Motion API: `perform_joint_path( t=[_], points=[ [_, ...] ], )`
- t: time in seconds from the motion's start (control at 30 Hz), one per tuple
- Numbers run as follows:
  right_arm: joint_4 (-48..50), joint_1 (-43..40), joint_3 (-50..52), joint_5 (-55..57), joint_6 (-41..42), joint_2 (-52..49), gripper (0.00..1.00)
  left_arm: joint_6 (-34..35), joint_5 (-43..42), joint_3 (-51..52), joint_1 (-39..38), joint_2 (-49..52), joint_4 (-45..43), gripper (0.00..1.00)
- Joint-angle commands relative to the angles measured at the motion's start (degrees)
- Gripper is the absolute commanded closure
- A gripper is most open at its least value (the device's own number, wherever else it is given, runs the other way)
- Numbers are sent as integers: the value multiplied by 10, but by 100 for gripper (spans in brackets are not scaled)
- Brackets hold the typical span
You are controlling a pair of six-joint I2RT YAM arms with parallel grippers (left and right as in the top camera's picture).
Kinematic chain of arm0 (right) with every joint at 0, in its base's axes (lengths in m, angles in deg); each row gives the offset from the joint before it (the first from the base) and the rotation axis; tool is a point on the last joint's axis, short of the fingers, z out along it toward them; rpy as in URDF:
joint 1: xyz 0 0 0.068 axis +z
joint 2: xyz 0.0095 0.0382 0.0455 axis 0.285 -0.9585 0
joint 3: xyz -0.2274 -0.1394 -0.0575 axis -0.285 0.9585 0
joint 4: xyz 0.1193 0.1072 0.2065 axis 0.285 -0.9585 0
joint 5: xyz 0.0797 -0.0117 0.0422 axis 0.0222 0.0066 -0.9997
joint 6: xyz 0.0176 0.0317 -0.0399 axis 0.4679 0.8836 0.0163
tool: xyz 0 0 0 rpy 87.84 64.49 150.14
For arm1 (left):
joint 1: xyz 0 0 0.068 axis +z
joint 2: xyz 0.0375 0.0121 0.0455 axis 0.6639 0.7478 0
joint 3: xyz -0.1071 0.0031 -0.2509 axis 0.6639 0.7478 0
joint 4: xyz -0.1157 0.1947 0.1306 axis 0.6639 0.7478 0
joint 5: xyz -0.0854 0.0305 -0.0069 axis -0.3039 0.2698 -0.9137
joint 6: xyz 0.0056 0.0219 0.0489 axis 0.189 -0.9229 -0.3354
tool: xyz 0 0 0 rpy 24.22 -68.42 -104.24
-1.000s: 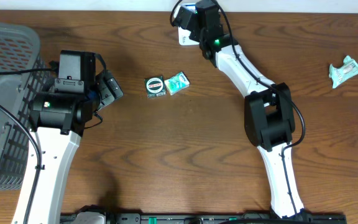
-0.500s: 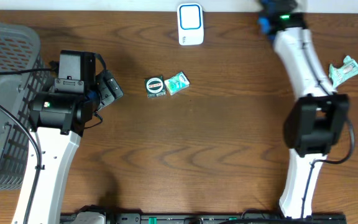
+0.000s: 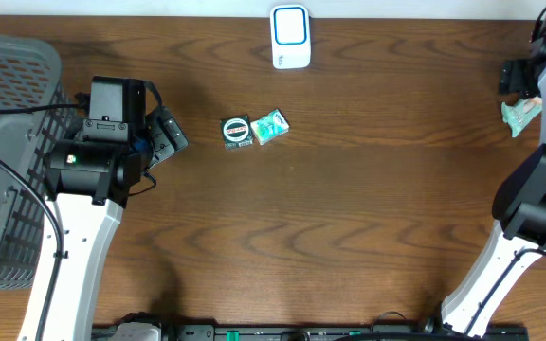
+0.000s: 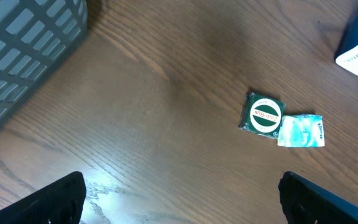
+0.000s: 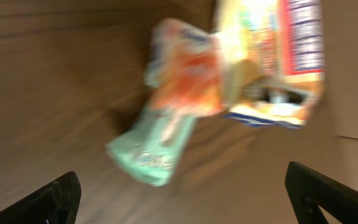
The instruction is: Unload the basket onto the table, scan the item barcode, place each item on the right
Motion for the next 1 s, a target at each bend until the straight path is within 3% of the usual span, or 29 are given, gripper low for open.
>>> perform_joint_path(
  t=[0.0, 0.13, 0.3, 0.5, 0.63, 0.77, 0.87, 0.93, 0.97],
  points=[
    [-11, 10, -2, -215, 25, 3, 1, -6, 3, -8, 2, -1, 2, 2],
    [-43, 20, -2, -542, 25, 3, 1, -6, 3, -8, 2, -1, 2, 2],
    [-64, 47, 0, -739, 25, 3, 1, -6, 3, -8, 2, -1, 2, 2],
    [-106, 162, 18, -673, 47, 2, 1, -6, 3, -8, 2, -1, 2, 2],
    [-89, 251, 48, -599, 184, 2, 1, -6, 3, -8, 2, -1, 2, 2],
    [-56, 321, 77, -512, 256, 2, 1, -6, 3, -8, 2, -1, 2, 2],
    [-10, 376, 107, -453, 398, 2, 2, -6, 3, -8, 2, -1, 2, 2],
    [20, 395, 121, -453, 471, 2, 24, -6, 3, -8, 2, -1, 2, 2],
    [28, 401, 125, -453, 491, 2, 24, -6, 3, -8, 2, -1, 2, 2]
  ],
)
